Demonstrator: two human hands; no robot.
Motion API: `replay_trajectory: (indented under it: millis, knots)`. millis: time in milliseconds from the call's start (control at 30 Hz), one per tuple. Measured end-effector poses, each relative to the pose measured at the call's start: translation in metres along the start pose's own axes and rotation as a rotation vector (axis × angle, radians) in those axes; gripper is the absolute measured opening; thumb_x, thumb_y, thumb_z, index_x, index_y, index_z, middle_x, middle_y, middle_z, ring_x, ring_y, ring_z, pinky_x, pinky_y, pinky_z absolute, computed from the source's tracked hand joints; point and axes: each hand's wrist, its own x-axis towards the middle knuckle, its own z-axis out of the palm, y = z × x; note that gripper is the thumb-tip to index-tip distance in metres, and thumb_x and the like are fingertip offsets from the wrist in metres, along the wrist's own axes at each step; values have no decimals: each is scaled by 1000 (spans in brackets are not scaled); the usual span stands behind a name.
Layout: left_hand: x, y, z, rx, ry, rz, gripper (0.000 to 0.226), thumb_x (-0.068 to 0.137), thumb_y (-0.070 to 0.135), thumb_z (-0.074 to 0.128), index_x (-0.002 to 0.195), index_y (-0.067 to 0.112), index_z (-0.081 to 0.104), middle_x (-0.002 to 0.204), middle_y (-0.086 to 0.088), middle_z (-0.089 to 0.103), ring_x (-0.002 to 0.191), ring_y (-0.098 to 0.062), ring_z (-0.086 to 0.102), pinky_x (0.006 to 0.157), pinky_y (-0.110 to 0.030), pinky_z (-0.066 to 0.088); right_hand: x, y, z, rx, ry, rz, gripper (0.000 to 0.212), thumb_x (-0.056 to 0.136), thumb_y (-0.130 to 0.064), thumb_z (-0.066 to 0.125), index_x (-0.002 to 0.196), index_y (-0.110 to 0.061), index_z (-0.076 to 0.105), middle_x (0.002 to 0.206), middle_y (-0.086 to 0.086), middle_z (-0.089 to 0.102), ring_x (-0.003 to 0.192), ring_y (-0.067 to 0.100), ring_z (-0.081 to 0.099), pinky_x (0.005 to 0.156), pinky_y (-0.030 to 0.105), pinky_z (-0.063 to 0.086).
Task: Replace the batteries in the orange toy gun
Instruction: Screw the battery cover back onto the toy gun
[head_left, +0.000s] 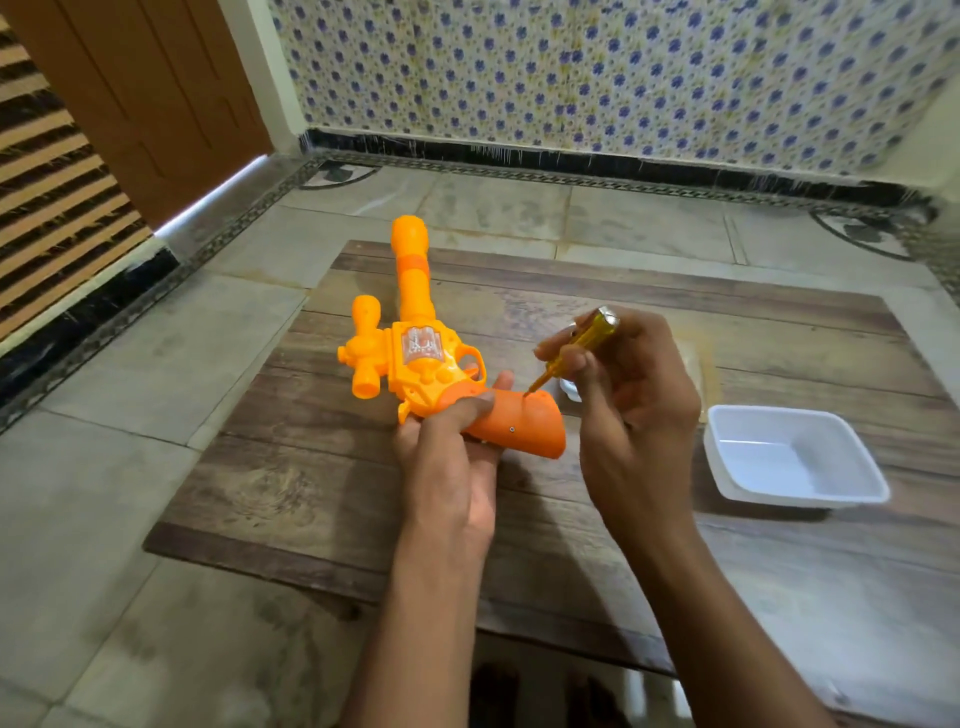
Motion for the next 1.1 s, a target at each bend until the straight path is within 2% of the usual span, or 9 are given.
replay_trajectory:
  millis: [67,167,267,333,500,633,833,1000,1100]
  knots:
    - [1,-2,2,2,-9,-11,63,85,-20,52,142,5,55,135,-21,67,96,-36,78,102,-67,49,1,0,-1,16,40,-15,10,99,6,55,109,4,54,97,16,68,92,25,75,81,57,58]
    - [5,-2,4,34,10,-19,64,83,-23,49,140,5,57,136,-24,65,89,-34,79,107,-63,48,3,2,-5,23,77,-23,10,101,6,55,110,5,54,96,18,68,90,27,75,80,56,59]
    - [9,-4,1,5,-6,-77,66,83,-23,48,144,2,54,137,-24,65,89,-34,79,88,-49,62,4,4,-7,17,6,22,13,100,2,59,112,7,57,95,17,72,90,26,76,80,56,60]
    - [10,-5,-1,2,0,-97,65,84,-22,49,145,2,52,134,-22,66,87,-32,79,74,-42,65,3,5,-7,-1,-39,40,16,98,-2,61,112,4,59,94,14,73,88,25,77,79,55,60]
    - [13,-6,-2,5,38,-84,64,85,-22,49,144,1,52,132,-21,67,81,-30,80,88,-50,59,2,8,-6,35,-56,72,19,96,-3,61,113,6,59,93,15,74,88,24,78,79,55,61]
    - [13,-6,-3,34,44,-75,65,84,-23,50,144,2,52,134,-22,66,86,-32,80,93,-55,57,3,6,-9,62,-52,81,14,98,0,61,110,6,59,95,18,73,88,26,78,80,54,61]
    - [9,-6,0,45,27,-62,64,87,-22,49,145,3,50,136,-24,65,81,-27,80,84,-49,61,6,4,-11,131,-56,101,12,98,10,59,110,10,58,93,21,74,84,27,78,78,46,64]
    - [8,-4,0,44,16,-64,66,86,-23,50,147,1,48,137,-24,63,78,-26,80,65,-41,65,6,6,-10,163,-59,112,12,96,11,61,108,11,57,91,24,73,82,32,78,78,53,63]
    - [9,-5,-1,58,18,-64,66,85,-21,52,148,1,49,137,-24,64,79,-25,80,65,-41,65,5,7,-9,154,-64,122,13,95,9,62,107,11,58,92,23,73,83,32,78,78,57,62]
